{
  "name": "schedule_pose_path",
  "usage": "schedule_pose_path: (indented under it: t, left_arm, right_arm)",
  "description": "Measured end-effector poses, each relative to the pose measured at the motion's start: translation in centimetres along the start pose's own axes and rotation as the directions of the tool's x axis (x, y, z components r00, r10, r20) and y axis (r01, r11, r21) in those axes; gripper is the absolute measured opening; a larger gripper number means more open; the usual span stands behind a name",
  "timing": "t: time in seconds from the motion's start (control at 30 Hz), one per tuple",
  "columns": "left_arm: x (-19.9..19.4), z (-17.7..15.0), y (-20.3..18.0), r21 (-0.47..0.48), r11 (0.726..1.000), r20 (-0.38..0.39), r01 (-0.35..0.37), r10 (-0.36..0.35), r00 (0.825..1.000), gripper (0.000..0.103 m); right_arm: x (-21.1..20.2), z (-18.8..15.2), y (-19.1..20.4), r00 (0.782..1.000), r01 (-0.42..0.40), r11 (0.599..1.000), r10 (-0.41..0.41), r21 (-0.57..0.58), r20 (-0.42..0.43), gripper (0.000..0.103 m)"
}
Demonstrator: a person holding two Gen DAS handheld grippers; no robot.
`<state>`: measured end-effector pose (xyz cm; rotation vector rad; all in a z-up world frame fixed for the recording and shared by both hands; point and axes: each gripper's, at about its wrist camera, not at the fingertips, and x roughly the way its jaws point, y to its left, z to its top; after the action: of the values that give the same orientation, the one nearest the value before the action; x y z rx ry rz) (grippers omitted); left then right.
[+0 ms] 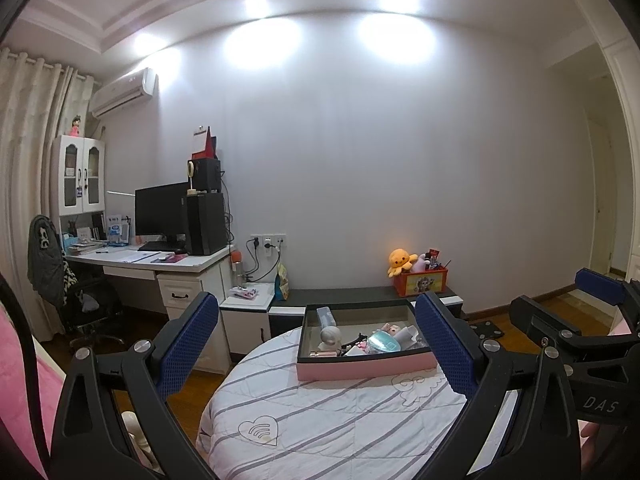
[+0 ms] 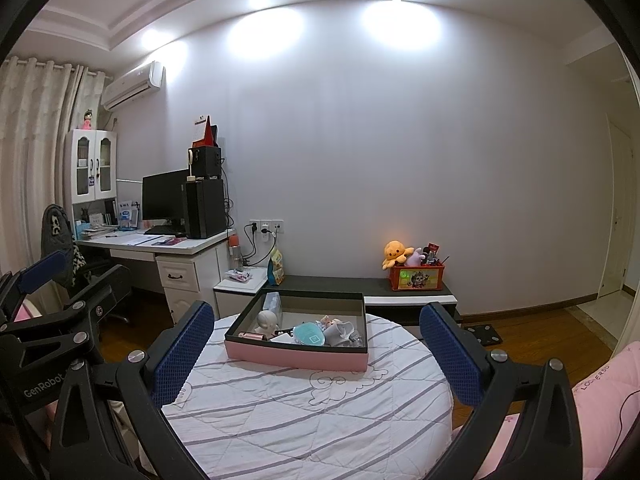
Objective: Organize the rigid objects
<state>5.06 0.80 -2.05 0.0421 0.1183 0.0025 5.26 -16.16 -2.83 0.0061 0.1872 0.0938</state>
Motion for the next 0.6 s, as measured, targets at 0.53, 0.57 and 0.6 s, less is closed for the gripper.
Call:
schedule_pose_path:
  t: [0.53,0.57,0.6]
  left_arm:
    - [0.11,-0.15,0.17,-0.013,1.0,0.006,0.012,-0.012,1.0,0.1]
    - [0.11,-0.17,0.18,-0.012,1.0,0.006,0.013,-0.013,1.0,0.1]
    - [0.15,-0.2,0.15,-0.011,1.0,0.007,0.013,-0.013,1.0,0.1]
  right_arm:
    - [-0.05,0.23,0.04,1.0,0.005,1.0,-0.005,-0.003,-0.005,0.103]
    - [-0.11,0.19,0.04,1.0,0.006,1.0,-0.006,-0.003,-0.005,0.103]
    - [-0.05,0.23,0.05,1.0,0.007,1.0,-0.007,-0.004,-0.006,0.103]
